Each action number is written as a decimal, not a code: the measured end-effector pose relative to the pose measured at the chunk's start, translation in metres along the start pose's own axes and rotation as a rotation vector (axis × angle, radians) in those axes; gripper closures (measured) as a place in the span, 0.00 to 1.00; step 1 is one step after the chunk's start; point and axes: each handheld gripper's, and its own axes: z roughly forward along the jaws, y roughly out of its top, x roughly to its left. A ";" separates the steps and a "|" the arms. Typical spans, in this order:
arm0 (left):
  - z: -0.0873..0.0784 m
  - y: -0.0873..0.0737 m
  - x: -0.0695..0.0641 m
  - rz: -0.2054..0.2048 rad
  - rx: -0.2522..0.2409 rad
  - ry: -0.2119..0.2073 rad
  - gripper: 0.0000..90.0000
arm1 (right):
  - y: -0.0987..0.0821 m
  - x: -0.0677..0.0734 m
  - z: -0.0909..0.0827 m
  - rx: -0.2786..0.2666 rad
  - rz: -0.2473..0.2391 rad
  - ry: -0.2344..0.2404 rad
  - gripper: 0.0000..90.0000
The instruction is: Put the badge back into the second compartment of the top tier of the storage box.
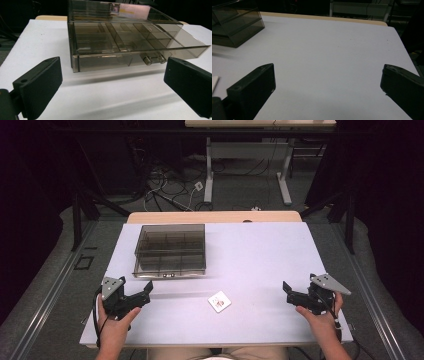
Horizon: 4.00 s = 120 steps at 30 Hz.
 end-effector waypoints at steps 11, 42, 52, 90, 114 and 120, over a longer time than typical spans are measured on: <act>0.000 0.008 -0.018 -0.008 0.019 -0.026 0.02 | 0.004 0.000 0.002 0.026 0.023 -0.008 0.00; 0.015 0.030 -0.078 0.046 0.173 -0.100 0.06 | 0.002 0.002 0.009 0.066 0.061 0.024 0.00; 0.030 0.030 -0.107 0.085 0.181 -0.159 0.09 | 0.003 0.003 0.007 0.093 0.060 0.039 0.03; 0.065 0.015 -0.150 0.198 0.270 -0.254 0.16 | -0.001 0.007 0.009 0.100 0.038 0.084 0.09; 0.086 0.000 -0.165 0.283 0.377 -0.300 0.17 | -0.003 0.009 0.011 0.109 0.026 0.098 0.10; 0.092 -0.004 -0.169 0.300 0.401 -0.311 0.17 | -0.004 0.009 0.012 0.107 0.023 0.096 0.10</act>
